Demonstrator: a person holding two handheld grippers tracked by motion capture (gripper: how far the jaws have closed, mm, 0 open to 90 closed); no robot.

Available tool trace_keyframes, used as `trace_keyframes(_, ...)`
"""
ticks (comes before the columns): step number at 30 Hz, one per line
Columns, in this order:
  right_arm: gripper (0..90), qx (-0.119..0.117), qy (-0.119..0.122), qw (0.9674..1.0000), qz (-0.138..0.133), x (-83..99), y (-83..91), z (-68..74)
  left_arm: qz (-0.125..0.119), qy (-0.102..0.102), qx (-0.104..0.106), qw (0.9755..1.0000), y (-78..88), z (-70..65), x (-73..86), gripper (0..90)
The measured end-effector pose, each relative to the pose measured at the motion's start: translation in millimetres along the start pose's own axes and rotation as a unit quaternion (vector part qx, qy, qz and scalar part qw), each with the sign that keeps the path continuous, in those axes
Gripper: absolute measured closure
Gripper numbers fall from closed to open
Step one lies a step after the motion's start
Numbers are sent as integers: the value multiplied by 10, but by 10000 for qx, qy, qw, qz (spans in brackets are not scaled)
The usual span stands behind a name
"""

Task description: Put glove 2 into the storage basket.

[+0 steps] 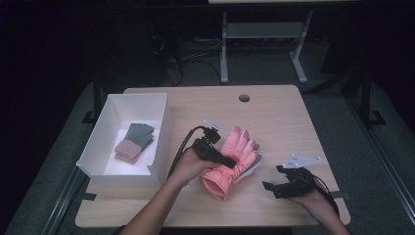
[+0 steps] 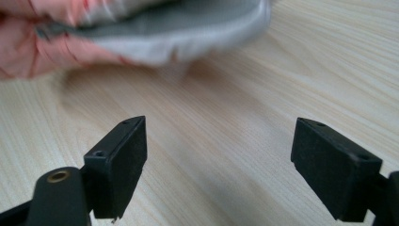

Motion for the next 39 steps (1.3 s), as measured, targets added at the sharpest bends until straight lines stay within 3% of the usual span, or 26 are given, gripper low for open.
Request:
trace_keyframes(11, 141, 32, -56, 10000, -3, -5, -26, 11, -120, -9, -336, 9994, 496, -143, -39, 622)
trace_keyframes(17, 132, 38, -114, 9999, -65, -14, -29, 15, -136, -57, -512, 9986, 761, -157, -30, 621)
trace_keyframes(21, 73, 43, -84, 10000, -13, -7, -57, 14, -197, 7, -675, 9975, 946, -151, -11, 620)
trace_keyframes(23, 28, 50, -82, 10000, 0, -6, -65, 13, -231, 32, -755, 9969, 1032, -150, 2, 620)
trace_keyframes(31, 9, 17, -133, 9999, 69, 0, -90, 6, -408, 220, -983, 9941, 1439, -91, 100, 620)
trace_keyframes(39, 9, 78, -127, 9998, 154, 15, -111, -6, -734, 491, -1236, 9884, 1848, 34, 303, 620)
Point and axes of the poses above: each handheld gripper's, and its own axes: y roughly backward along the jaws, x roughly out of its underside, z roughly to its left, the point moved 4 cm from there along -y, roughly forward along the jaws, and after that the axes turned 15 degrees about z, right-handed, at the moved point
